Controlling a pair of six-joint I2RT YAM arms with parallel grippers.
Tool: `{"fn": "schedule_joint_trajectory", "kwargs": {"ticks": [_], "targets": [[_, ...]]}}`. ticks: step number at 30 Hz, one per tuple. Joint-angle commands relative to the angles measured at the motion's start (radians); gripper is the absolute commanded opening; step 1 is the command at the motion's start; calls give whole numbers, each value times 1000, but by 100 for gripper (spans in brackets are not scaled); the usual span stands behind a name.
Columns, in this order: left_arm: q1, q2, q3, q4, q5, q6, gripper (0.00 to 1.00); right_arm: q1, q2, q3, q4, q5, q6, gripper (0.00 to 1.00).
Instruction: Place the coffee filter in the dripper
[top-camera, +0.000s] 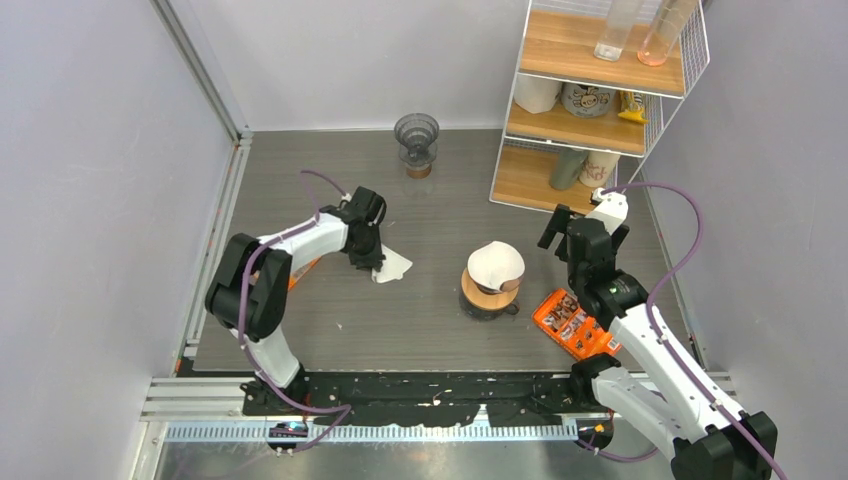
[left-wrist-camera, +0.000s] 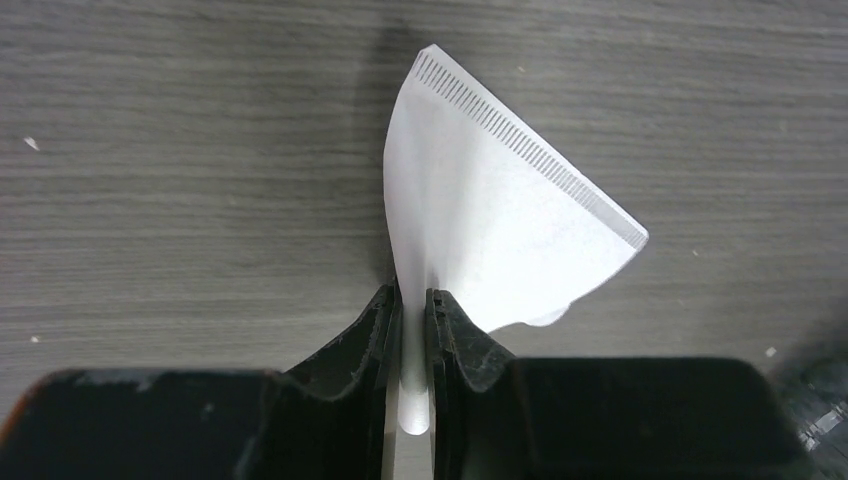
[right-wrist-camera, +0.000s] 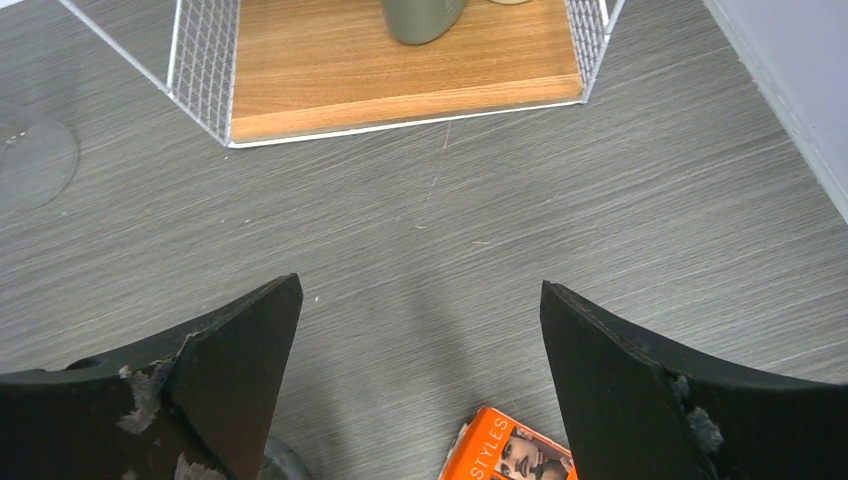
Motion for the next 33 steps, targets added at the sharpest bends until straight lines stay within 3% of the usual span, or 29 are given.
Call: {"fn": "schedule_joint_trajectory", "kwargs": {"ticks": [1,9,13,19,26,33], "targets": [[-6,-114,-12,33,71,-15,20,-5,-35,32,46,-56,-20,95],[-6,-316,-93,187,69,-13,20,-5,-99,31,144,-331,-33,96],[-6,-417,-143,283,107,-11,20,-5,-96,32,255,-559,-11,95],[-17,-586,-231,507,177,-2,21,20,34,49,524,-948,183,96],[-30,-760,-395,911,339,-92,24,169,147,97,611,-922,185,96],[-57,-777,-432,1017,390,-154,24,252,228,103,749,-951,238,95]]}}
